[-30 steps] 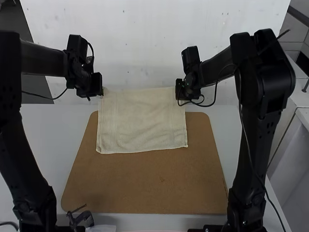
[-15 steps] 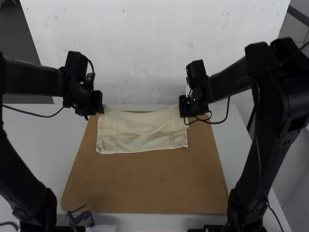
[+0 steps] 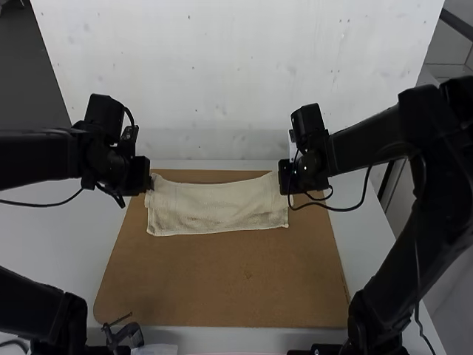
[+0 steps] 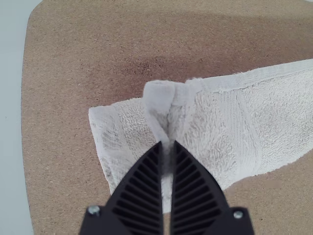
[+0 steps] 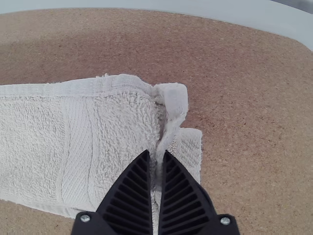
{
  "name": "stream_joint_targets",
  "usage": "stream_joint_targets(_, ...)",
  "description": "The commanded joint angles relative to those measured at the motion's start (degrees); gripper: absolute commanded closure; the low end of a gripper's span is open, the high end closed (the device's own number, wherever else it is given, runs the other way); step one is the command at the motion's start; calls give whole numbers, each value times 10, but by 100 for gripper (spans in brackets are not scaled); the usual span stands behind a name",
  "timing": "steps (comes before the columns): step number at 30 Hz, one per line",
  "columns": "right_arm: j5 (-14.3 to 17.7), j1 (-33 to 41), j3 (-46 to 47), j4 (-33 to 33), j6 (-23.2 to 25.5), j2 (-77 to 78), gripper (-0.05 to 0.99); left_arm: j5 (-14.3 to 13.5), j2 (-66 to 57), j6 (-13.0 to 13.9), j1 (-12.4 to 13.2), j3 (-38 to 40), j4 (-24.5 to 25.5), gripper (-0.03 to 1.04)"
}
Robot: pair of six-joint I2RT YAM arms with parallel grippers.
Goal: Fold the towel.
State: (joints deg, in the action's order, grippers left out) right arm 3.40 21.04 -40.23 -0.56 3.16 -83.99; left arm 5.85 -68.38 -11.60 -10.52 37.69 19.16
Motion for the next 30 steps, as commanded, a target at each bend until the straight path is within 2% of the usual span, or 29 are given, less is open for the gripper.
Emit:
stream_joint_targets(1,-2,-3,14,-1,-10,33,92,3,21,13,2,-10,2,99)
stream_joint_targets(10,-2,-2,33,-14,-10,33,92,1,-5,41,17,-30,1,99)
stream_joint_targets(15,-2,-2,30,-30,-9,10,92,-2,-41,53,26,-29,-30,99)
stream_joint_targets(21,-1,-2,22,-46,-5,-25,92,-3,-111,53,31,-11,-60,99)
stream_joint_targets(30,-1,-6,9,-64,-4,-66,92,-3,-175,51,25,6,-102,99)
